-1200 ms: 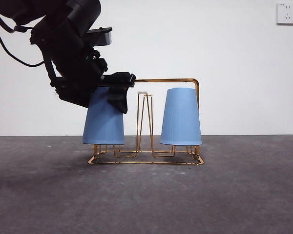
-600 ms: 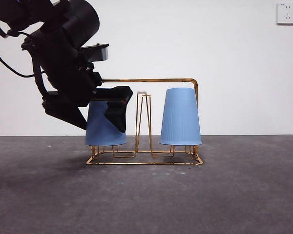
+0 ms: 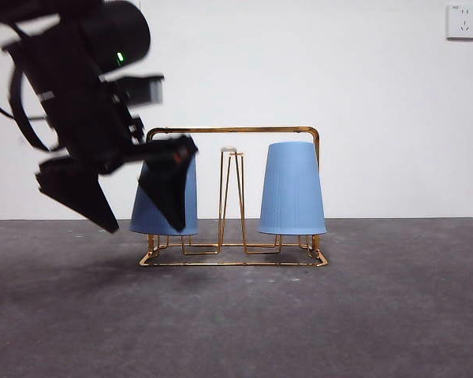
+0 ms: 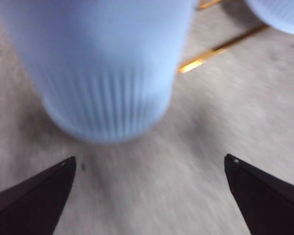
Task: Pick up cup 1,put cup 1 in the cup rack,pick up cup 2,put cup 2 in the cup rack
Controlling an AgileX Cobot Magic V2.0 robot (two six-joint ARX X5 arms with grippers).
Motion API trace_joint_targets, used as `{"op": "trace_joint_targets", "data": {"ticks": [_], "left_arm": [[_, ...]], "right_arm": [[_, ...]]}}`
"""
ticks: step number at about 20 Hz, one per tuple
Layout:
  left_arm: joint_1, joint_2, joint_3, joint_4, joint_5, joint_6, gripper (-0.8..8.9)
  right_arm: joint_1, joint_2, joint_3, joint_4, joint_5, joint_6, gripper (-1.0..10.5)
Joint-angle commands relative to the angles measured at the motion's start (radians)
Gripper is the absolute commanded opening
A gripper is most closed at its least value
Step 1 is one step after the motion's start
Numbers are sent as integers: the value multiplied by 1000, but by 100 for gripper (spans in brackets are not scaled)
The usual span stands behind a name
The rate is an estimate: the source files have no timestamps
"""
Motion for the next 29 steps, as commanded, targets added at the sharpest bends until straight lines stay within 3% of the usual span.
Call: {"op": "trace_joint_targets", "data": {"ticks": [1,6,12,14,16,18,19,20,21,29], "left_arm": [[-2,-77,-4,-67,58,-7,502],[-6,-337,-4,-240,277,-38,502],[-6,-679,-3,-340,450,-119,497],[-6,-755,-3,-361,464,-134,458],[-6,-797,-3,-376,466,-134,327],[-6,-843,-3,-390,467,-134,48],[-6,-858,-3,-394,467,-134,-10],[-6,-868,-3,-396,467,-134,-7],[-6,-878,-3,-397,467,-134,-7],[-6,-884,-3,-395,466,-134,-5]], "right_arm": [[0,4,-8,-24,0,24,158],[0,30,-8,-126,-9,61,158],[0,110,-8,-230,-132,73,158],[0,138,-8,-246,-169,73,158],[0,154,-8,-251,-190,73,158],[0,175,-8,-262,-204,74,151],[0,184,-8,-267,-204,74,84],[0,191,-8,-270,-204,73,-3],[0,199,-8,-270,-204,73,-11],[0,229,-8,-275,-203,94,3]]}}
